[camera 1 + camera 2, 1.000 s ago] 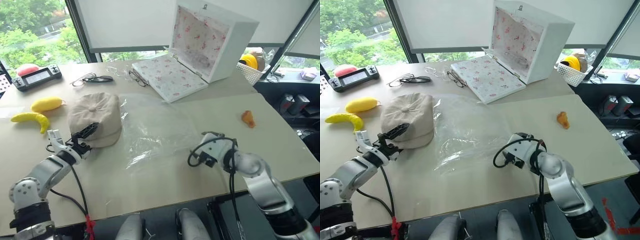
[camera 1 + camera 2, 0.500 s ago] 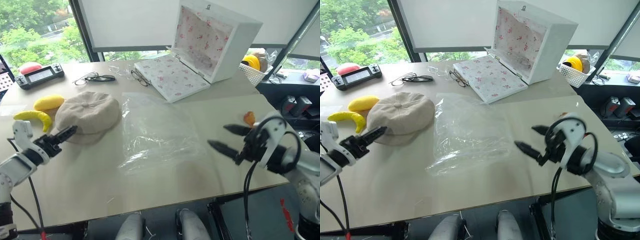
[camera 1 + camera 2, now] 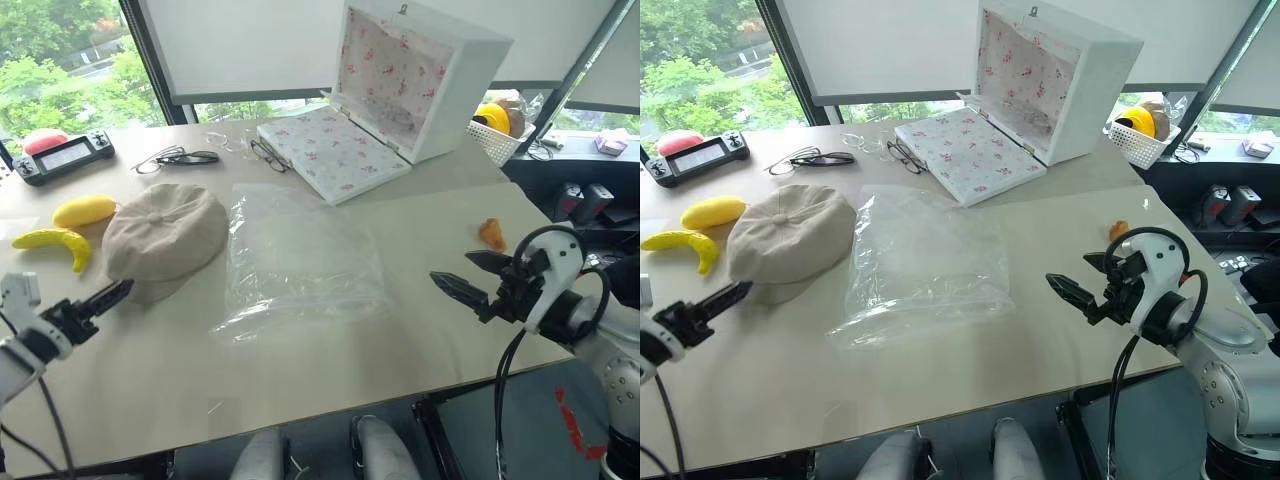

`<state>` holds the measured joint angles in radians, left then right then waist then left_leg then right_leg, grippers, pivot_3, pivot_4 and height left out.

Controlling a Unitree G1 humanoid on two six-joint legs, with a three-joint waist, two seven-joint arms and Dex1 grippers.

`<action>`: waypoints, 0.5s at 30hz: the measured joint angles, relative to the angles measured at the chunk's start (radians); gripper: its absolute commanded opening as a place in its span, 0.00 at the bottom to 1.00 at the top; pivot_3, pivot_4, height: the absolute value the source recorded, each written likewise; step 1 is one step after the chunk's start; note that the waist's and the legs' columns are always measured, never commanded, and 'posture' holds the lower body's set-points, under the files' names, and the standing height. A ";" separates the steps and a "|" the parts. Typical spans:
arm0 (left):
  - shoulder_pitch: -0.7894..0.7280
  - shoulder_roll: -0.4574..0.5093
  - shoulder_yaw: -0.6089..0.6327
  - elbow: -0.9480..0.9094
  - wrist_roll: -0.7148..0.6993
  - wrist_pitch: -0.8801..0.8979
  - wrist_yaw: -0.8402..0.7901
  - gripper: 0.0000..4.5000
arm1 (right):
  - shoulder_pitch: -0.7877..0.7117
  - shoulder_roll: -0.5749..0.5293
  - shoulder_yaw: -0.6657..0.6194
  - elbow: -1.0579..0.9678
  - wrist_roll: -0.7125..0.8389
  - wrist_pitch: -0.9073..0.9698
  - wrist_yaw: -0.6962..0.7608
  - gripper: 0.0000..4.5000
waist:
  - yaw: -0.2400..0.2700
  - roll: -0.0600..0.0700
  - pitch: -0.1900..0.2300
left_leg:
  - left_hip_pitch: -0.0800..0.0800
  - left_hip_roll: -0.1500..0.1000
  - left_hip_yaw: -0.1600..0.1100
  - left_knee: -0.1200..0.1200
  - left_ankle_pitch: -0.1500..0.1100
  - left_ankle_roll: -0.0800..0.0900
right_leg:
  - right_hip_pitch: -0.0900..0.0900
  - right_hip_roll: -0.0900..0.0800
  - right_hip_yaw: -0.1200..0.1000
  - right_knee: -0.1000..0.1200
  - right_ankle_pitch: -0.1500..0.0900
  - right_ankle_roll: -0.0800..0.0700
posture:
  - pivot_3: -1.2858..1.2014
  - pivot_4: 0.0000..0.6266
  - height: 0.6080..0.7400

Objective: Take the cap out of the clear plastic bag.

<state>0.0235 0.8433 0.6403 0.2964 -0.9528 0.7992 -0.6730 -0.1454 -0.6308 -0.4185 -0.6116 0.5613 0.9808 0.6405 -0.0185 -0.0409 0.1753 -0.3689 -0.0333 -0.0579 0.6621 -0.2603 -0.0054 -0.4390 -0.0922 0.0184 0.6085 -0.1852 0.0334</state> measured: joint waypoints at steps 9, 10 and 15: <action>0.020 -0.002 0.046 0.120 0.208 -0.242 -0.039 1.00 | 0.019 -0.019 0.100 0.084 -0.154 -0.150 -0.112 1.00 | 0.009 0.000 0.000 | 0.000 0.000 0.001 0.000 0.000 0.000 | 0.000 -0.001 0.000 -0.001 0.000 0.000 | 0.52 0.24 1.00; -0.011 -0.012 0.046 0.137 0.245 -0.297 -0.007 1.00 | 0.019 -0.014 0.113 0.098 -0.180 -0.178 -0.133 1.00 | 0.011 0.000 0.000 | 0.000 0.000 0.001 0.000 0.000 0.000 | 0.000 -0.001 0.000 0.000 0.000 0.000 | 0.52 0.24 1.00; -0.147 -0.128 0.007 0.107 0.394 -0.523 0.190 1.00 | 0.022 0.032 0.205 0.179 -0.343 -0.329 -0.252 1.00 | 0.018 -0.001 -0.001 | 0.000 0.000 0.002 0.001 0.001 -0.001 | 0.001 -0.002 0.000 0.000 0.003 -0.003 | 0.52 0.24 1.00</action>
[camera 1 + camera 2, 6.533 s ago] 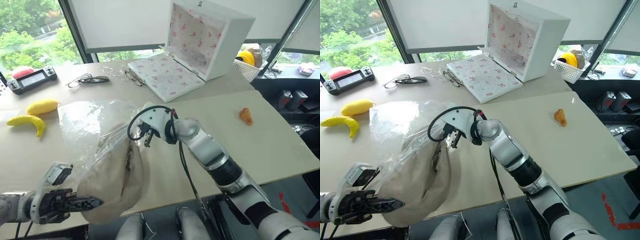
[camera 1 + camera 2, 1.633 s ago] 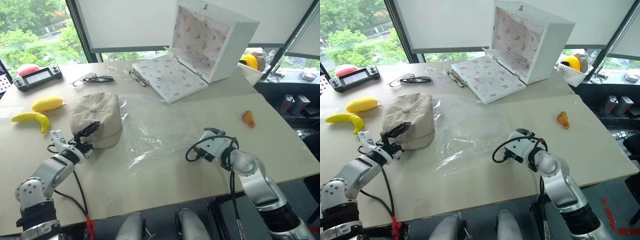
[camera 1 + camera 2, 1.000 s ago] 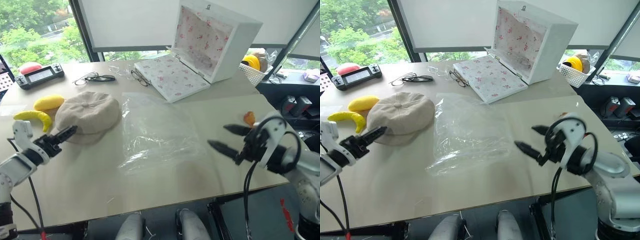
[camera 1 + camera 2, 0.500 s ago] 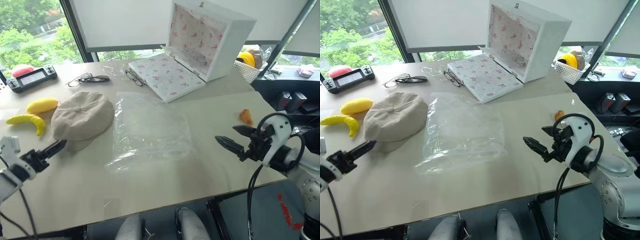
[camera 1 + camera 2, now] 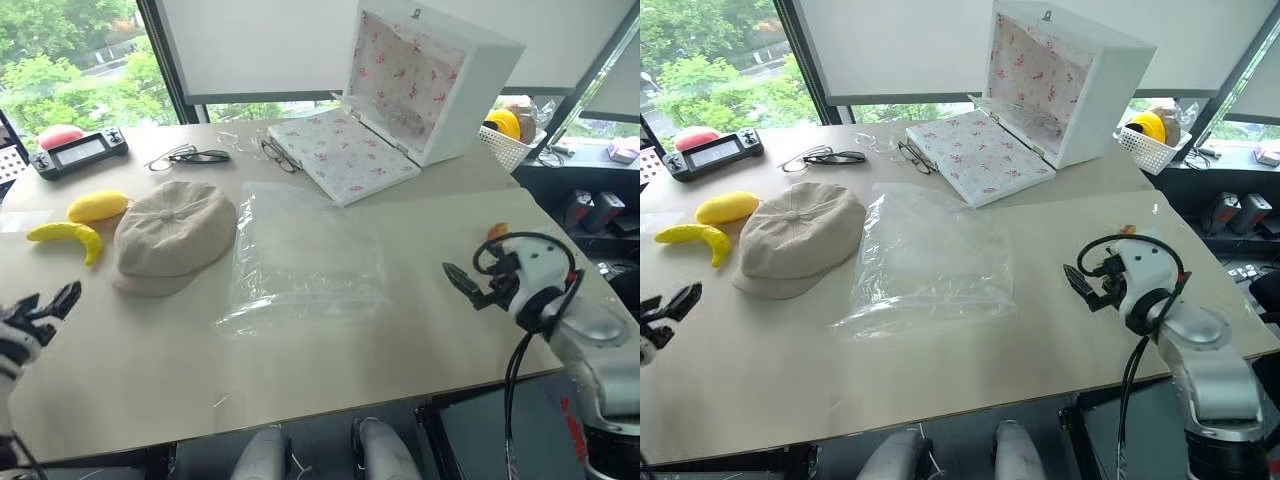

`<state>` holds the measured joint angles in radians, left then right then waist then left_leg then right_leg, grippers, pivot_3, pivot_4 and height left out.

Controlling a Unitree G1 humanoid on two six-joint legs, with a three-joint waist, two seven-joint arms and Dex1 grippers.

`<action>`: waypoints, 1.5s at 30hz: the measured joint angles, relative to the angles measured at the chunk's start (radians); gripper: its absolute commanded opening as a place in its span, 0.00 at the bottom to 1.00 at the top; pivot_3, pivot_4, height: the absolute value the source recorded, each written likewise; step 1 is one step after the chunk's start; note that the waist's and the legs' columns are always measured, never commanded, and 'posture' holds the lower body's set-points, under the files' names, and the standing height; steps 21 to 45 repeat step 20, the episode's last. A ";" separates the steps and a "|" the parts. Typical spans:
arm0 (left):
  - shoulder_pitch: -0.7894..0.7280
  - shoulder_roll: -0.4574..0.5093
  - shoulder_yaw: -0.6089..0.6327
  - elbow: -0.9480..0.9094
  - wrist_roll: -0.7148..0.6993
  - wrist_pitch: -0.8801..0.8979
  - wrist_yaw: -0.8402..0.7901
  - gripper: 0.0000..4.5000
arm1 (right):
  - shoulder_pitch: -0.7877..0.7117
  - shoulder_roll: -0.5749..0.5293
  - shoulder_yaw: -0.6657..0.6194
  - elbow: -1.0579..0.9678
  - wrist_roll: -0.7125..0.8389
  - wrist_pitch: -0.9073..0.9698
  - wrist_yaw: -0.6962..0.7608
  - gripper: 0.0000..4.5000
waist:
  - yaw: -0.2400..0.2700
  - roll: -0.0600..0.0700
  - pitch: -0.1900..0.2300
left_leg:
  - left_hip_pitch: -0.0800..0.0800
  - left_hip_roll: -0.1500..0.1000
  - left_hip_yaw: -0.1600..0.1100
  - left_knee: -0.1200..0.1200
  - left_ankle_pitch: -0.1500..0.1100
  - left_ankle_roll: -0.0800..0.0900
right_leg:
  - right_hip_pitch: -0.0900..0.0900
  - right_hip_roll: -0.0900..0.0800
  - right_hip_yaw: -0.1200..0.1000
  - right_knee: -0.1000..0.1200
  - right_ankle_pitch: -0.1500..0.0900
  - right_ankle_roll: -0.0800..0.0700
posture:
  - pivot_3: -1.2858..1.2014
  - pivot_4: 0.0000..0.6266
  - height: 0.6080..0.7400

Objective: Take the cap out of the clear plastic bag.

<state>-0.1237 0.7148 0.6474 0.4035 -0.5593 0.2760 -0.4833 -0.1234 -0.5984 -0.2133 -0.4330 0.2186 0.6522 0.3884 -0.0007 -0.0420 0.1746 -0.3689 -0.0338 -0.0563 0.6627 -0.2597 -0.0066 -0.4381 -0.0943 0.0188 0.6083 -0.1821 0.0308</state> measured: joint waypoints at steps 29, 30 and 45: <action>-0.094 -0.150 -0.115 0.047 0.217 -0.290 0.177 1.00 | 0.070 0.176 0.051 0.076 -0.140 -0.164 -0.154 1.00 | -0.014 0.000 0.000 | 0.001 -0.001 0.001 0.001 0.000 0.000 | 0.000 0.002 0.002 0.002 0.003 -0.003 | 0.52 0.24 1.00; -0.094 -0.150 -0.115 0.047 0.217 -0.290 0.177 1.00 | 0.070 0.176 0.051 0.076 -0.140 -0.164 -0.154 1.00 | -0.014 0.000 0.000 | 0.001 -0.001 0.001 0.001 0.000 0.000 | 0.000 0.002 0.002 0.002 0.003 -0.003 | 0.52 0.24 1.00; -0.094 -0.150 -0.115 0.047 0.217 -0.290 0.177 1.00 | 0.070 0.176 0.051 0.076 -0.140 -0.164 -0.154 1.00 | -0.014 0.000 0.000 | 0.001 -0.001 0.001 0.001 0.000 0.000 | 0.000 0.002 0.002 0.002 0.003 -0.003 | 0.52 0.24 1.00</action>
